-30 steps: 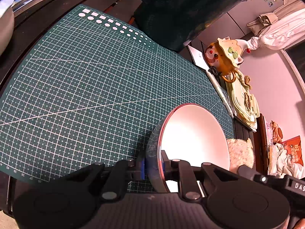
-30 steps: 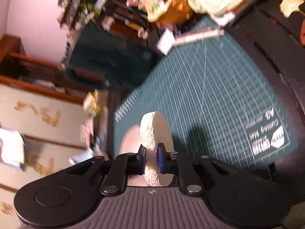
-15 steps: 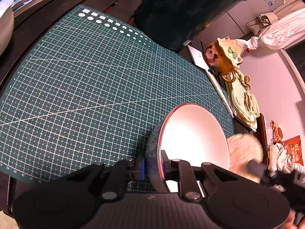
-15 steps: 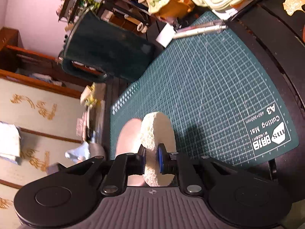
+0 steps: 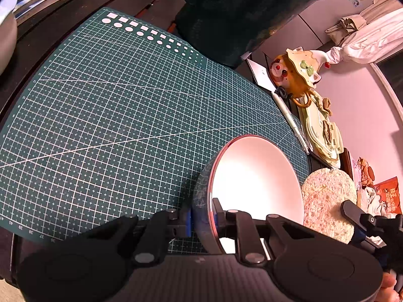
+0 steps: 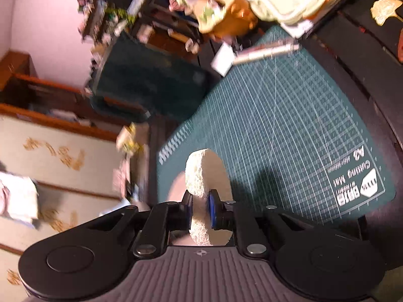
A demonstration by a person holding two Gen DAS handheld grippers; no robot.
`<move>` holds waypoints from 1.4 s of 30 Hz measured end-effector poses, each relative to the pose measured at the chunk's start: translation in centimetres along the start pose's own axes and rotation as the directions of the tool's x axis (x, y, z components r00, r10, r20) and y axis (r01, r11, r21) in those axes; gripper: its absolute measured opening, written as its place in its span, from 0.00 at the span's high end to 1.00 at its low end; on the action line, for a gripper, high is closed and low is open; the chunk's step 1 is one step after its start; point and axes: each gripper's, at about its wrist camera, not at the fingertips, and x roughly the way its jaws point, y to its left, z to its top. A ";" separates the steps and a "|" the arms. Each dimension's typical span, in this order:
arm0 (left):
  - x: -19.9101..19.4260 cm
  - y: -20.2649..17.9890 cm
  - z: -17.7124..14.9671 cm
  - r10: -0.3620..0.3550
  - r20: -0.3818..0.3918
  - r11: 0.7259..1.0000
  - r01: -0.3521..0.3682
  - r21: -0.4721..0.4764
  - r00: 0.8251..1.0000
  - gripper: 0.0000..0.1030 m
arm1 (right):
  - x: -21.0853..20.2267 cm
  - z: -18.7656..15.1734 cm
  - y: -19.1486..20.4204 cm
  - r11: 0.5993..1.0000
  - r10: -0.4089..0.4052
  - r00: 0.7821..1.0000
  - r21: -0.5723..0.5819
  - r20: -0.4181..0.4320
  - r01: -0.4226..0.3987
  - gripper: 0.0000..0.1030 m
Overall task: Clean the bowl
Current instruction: 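Tilt the white bowl with the left gripper while the right gripper scrubs its outside, then scrub the bowl's outer base with the right gripper's sponge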
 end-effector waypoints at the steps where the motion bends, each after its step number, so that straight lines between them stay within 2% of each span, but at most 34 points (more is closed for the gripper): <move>1: 0.0 0.0 0.0 0.000 0.000 1.000 0.000 0.000 1.000 0.84 | 0.4 -0.3 -0.1 1.000 -0.019 1.000 -0.008 -0.020 0.019 0.88; 4: 0.0 -0.1 0.0 0.000 0.001 1.000 0.000 0.000 1.000 0.84 | 1.9 -1.3 -0.2 0.996 -0.079 0.993 -0.039 -0.082 0.076 0.88; 7: 0.0 0.0 0.1 0.002 -0.001 1.000 -0.002 0.007 1.000 0.84 | 1.5 -0.9 0.2 0.998 -0.060 0.996 -0.035 -0.063 0.058 0.88; 10: 0.1 0.0 0.1 0.002 -0.002 1.000 -0.002 0.008 1.000 0.84 | 0.1 0.0 0.2 1.000 0.008 1.000 -0.001 -0.004 -0.008 0.88; 12: 0.1 -0.2 0.0 0.004 0.000 1.000 -0.004 0.009 1.000 0.84 | 0.2 -0.2 0.0 1.000 0.004 1.000 0.003 -0.009 -0.004 0.88; 14: 0.1 -0.2 0.1 0.003 0.000 1.000 -0.003 0.008 1.000 0.84 | 1.4 -1.1 -0.3 0.999 -0.047 0.997 -0.018 -0.061 0.046 0.88; 16: 0.1 -0.1 0.1 0.003 0.000 1.000 -0.003 0.007 1.000 0.84 | 1.8 -1.2 -0.1 0.997 -0.066 0.995 -0.033 -0.074 0.063 0.88; 22: 0.1 -0.2 0.1 0.004 -0.001 1.000 -0.004 0.009 1.000 0.84 | 0.1 0.0 0.0 1.000 -0.004 1.000 0.003 0.001 0.004 0.88; 25: 0.1 -0.1 0.1 0.004 -0.001 1.000 -0.004 0.008 1.000 0.84 | 1.5 -1.1 -0.4 0.998 -0.063 0.996 -0.013 -0.061 0.062 0.88; 28: 0.1 -0.1 0.1 0.001 0.000 1.000 -0.001 0.003 1.000 0.84 | 2.1 -1.2 0.0 0.996 -0.081 0.993 -0.029 -0.080 0.079 0.88; 30: 0.1 -0.2 0.1 0.003 -0.001 1.000 -0.003 0.006 1.000 0.83 | 1.3 -0.6 0.3 0.999 -0.039 0.998 -0.019 -0.043 0.039 0.87; 42: 0.2 -0.1 0.4 0.003 -0.001 1.000 -0.003 0.008 1.000 0.83 | 0.6 -0.2 0.3 1.000 0.007 1.000 0.011 -0.014 -0.006 0.87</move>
